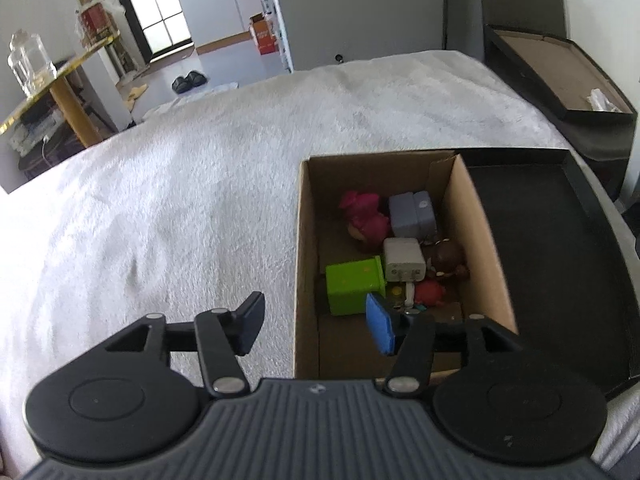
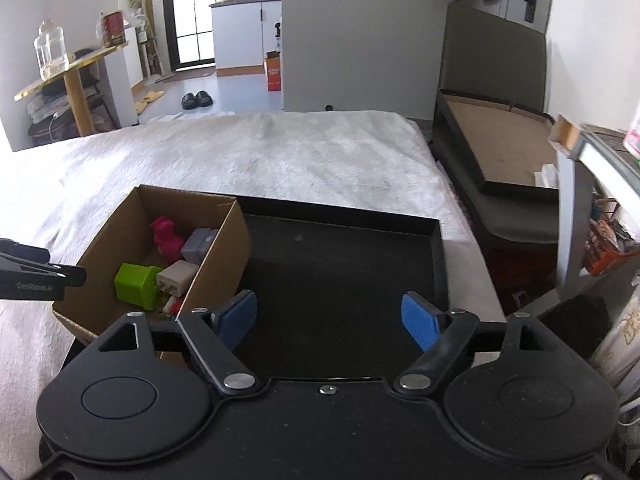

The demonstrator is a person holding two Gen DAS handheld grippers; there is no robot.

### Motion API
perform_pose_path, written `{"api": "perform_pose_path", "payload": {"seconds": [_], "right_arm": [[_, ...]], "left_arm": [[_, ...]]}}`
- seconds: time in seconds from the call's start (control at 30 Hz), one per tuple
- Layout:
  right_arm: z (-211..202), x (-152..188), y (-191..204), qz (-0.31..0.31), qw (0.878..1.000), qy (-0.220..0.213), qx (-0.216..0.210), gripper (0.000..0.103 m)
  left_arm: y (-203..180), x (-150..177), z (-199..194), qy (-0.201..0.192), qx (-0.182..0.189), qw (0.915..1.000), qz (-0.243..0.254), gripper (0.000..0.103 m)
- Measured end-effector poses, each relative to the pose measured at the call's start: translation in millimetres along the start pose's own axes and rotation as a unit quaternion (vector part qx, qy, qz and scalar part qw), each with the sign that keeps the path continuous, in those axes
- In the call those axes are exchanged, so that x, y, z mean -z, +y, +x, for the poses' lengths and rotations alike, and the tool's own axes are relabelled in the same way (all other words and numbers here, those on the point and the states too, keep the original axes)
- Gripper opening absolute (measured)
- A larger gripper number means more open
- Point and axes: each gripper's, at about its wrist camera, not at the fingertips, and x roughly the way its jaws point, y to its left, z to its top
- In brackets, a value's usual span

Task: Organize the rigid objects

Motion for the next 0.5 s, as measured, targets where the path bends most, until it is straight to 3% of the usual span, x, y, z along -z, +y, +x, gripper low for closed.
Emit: {"api": "perform_pose_path", "payload": {"seconds": [0.07,0.5], "right_arm": [[-5,1,-5,0.004,1.0,-0.004,0.001,0.084],[-42,2,-11,0.007,1.0,-0.022,-0.003,0.1]], "left_arm": [[-1,-1,-8,-0.007,0.003,1.0,0.006,0.07],[14,-3,-69,-0.045,0.016,0.9988,0.014,0.093]]}}
